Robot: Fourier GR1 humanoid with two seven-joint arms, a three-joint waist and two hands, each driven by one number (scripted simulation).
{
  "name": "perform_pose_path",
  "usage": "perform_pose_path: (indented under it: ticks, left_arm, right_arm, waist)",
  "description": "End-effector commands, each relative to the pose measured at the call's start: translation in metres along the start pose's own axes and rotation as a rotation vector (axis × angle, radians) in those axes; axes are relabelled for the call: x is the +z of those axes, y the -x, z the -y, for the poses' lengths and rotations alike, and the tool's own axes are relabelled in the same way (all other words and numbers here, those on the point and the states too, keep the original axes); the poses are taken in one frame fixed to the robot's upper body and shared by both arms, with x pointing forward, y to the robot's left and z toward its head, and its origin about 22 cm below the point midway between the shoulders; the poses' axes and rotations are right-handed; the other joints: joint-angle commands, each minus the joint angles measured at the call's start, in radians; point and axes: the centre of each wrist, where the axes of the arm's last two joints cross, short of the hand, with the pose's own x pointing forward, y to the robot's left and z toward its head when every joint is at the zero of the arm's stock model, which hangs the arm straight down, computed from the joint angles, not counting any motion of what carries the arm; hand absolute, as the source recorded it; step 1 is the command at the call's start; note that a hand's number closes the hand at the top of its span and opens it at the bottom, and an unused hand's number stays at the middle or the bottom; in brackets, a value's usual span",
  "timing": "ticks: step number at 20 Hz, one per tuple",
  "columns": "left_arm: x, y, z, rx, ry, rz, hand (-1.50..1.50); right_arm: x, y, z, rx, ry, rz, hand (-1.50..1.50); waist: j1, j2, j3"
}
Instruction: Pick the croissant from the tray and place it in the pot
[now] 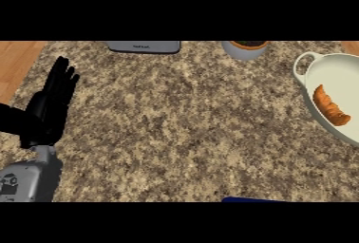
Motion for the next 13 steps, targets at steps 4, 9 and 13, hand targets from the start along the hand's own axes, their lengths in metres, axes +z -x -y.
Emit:
perform_pose_path:
  ticks: [4, 9, 13]
  left_arm:
    - [-0.003, -0.003, 0.0, -0.007, -0.006, 0.01, 0.0]
    - [0.0, 0.0, -0.003, 0.007, -0.009, -0.001, 0.0]
    - [-0.002, -0.002, -0.007, -0.001, -0.003, 0.008, 0.0]
  right_arm:
    - [0.018, -0.009, 0.026, -0.139, -0.097, 0.087, -1.5]
    - [0.023, -0.017, 0.038, -0.127, -0.102, 0.084, -1.5]
    - [0.022, -0.024, 0.042, -0.122, -0.101, 0.091, -1.5]
  waist:
    - [-0.008, 0.007, 0.004]
    - [-0.006, 0.004, 0.005]
    - [-0.003, 0.006, 0.005]
